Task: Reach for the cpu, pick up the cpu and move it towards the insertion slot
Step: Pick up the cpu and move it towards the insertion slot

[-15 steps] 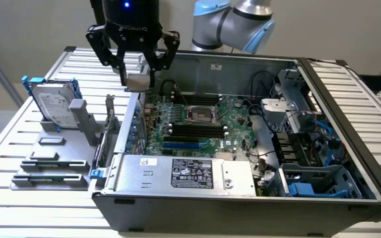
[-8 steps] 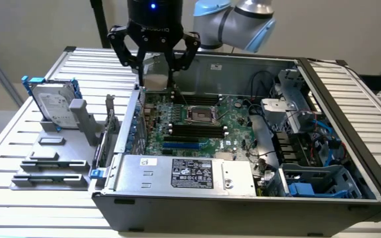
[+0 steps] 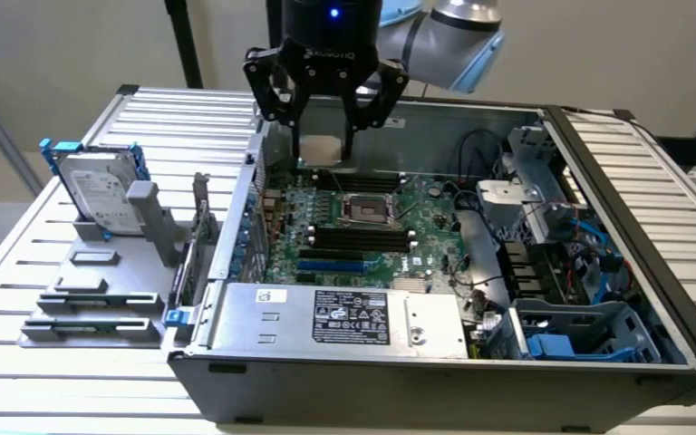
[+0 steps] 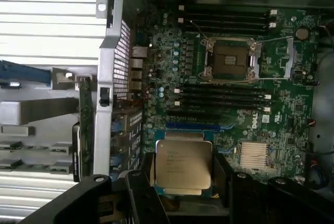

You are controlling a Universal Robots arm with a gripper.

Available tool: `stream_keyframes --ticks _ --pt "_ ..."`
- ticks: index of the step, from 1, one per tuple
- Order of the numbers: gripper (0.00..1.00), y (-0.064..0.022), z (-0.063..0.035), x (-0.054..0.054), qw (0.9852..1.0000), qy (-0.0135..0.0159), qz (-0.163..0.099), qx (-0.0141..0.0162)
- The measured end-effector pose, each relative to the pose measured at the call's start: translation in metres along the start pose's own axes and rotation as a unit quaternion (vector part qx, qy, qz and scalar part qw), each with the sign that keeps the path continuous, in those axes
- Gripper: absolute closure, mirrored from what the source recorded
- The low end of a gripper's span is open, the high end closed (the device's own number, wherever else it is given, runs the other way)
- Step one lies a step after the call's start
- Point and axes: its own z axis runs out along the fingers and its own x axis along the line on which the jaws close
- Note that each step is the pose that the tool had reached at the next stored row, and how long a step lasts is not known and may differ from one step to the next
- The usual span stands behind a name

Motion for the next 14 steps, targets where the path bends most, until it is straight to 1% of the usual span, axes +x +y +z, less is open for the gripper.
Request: stream_keyframes --ticks 3,14 --pt "0.46 0.0058 0.0009 -0.01 1.0 0.0 0.0 0.0" --pt "0.46 0.04 0.0065 -0.036 1.0 0.0 0.0 0.0"
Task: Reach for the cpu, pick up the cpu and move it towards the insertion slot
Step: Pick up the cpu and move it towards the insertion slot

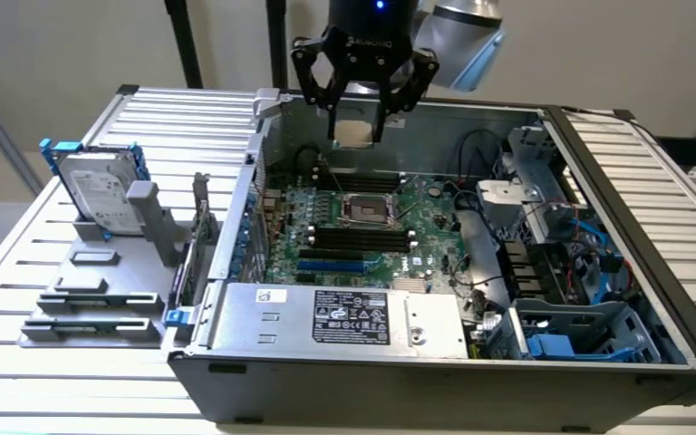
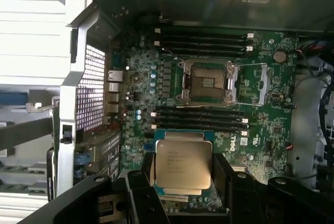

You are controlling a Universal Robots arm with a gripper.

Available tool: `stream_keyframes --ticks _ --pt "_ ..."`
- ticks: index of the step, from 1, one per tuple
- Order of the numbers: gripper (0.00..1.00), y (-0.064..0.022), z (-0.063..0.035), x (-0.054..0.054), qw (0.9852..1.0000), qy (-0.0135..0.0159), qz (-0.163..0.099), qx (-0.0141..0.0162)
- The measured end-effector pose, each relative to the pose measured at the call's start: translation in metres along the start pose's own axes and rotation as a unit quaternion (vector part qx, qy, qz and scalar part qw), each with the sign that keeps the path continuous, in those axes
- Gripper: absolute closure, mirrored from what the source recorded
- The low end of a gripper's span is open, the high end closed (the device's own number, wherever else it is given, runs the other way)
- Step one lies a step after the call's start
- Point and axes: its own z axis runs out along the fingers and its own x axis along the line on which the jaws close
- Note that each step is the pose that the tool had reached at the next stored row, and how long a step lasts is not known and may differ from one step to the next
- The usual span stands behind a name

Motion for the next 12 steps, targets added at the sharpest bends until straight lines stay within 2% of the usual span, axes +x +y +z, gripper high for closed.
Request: stream_keyframes --ticks 8,12 --pt "0.46 0.0229 0.005 -0.021 1.0 0.0 0.0 0.0" --pt "0.46 0.0303 0.0088 -0.033 1.0 -0.0001 0.0 -0.0001"
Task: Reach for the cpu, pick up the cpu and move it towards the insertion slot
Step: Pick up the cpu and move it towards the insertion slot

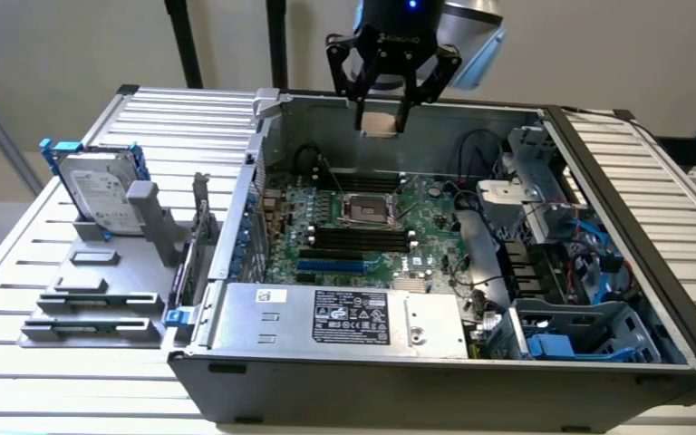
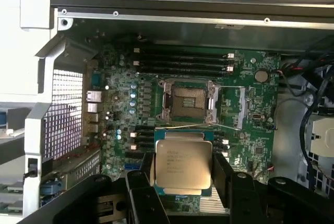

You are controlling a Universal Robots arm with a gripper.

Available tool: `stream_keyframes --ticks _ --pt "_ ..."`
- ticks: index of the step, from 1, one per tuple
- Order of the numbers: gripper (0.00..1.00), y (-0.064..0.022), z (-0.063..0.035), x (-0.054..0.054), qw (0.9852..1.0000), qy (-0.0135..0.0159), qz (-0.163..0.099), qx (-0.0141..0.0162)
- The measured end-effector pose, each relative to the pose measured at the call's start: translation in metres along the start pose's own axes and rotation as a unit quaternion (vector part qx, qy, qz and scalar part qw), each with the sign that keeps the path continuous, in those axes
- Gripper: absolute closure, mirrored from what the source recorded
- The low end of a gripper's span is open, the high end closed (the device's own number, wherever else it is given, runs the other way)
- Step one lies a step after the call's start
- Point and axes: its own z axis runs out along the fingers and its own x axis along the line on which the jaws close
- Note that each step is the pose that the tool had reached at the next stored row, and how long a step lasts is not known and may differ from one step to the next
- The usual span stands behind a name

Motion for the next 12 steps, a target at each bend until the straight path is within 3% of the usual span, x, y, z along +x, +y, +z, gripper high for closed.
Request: stream_keyframes --ticks 6,12 --pt "0.46 0.0057 0.0035 -0.0045 1.0 -0.0007 0.002 -0.0005" --pt "0.46 0.0075 0.0064 -0.0046 0.9999 -0.0031 0.011 -0.0023"
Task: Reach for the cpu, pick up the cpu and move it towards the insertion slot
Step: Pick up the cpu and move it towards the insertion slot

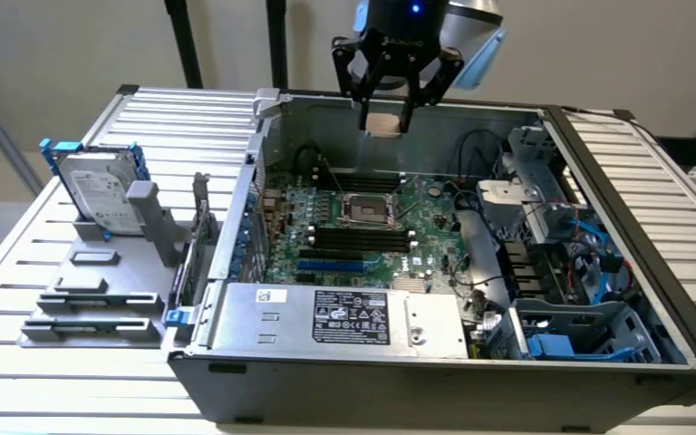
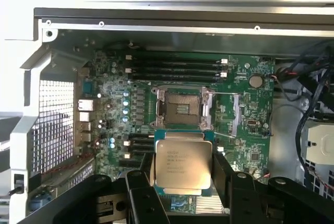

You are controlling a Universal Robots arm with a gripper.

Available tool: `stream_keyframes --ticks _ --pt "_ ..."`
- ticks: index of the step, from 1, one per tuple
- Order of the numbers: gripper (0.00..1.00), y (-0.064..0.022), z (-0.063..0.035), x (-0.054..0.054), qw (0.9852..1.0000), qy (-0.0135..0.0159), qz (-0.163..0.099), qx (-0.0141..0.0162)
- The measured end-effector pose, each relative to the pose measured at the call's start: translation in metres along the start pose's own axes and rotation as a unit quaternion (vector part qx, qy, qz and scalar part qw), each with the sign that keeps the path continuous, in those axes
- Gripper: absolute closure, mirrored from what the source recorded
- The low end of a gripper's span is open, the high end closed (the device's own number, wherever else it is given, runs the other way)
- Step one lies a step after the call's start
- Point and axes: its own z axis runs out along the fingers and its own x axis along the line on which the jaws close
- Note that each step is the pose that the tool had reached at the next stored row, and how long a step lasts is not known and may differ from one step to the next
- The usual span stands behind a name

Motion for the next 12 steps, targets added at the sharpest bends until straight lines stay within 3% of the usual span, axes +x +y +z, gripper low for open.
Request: stream_keyframes --ticks 12 --pt "0.46 0.013 0.0085 -0.001 0.9999 -0.008 0.008 -0.0012"
